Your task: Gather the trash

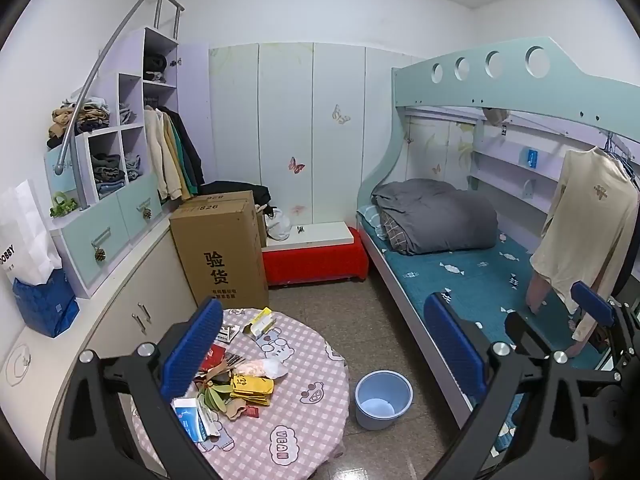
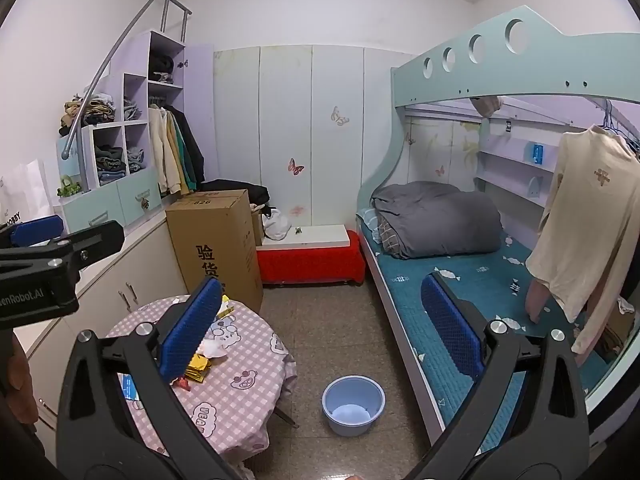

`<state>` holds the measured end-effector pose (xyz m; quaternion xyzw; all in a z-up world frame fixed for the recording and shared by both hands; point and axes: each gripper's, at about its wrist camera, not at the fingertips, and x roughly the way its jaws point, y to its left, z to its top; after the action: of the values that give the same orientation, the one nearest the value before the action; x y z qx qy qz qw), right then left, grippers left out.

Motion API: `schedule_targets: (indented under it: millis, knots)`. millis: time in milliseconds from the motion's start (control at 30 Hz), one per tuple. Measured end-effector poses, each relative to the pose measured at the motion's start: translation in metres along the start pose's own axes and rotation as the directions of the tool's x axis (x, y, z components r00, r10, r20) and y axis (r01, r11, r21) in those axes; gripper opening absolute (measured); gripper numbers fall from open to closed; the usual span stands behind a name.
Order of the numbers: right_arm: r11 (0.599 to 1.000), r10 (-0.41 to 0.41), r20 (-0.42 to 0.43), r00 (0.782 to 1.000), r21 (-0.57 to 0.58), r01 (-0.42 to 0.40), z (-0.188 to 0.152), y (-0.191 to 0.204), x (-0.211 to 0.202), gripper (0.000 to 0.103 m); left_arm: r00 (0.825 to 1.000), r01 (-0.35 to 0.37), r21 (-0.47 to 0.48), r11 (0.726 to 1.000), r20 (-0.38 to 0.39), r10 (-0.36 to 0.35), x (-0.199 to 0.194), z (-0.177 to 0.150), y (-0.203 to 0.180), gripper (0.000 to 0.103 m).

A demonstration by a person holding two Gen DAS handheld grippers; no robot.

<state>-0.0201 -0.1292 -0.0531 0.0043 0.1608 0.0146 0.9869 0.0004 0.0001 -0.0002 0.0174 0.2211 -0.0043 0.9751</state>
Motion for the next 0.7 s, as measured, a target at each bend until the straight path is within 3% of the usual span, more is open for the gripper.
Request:
schedule_targets:
  millis: [700]
  knots:
    - [1.0, 0.0, 0.004, 1.0, 0.021, 0.0, 0.01, -0.011, 0.011, 0.097, 1.0, 0.013, 0.011, 1.0, -0.007, -0.013, 0.024, -0.005, 0.005, 0.099]
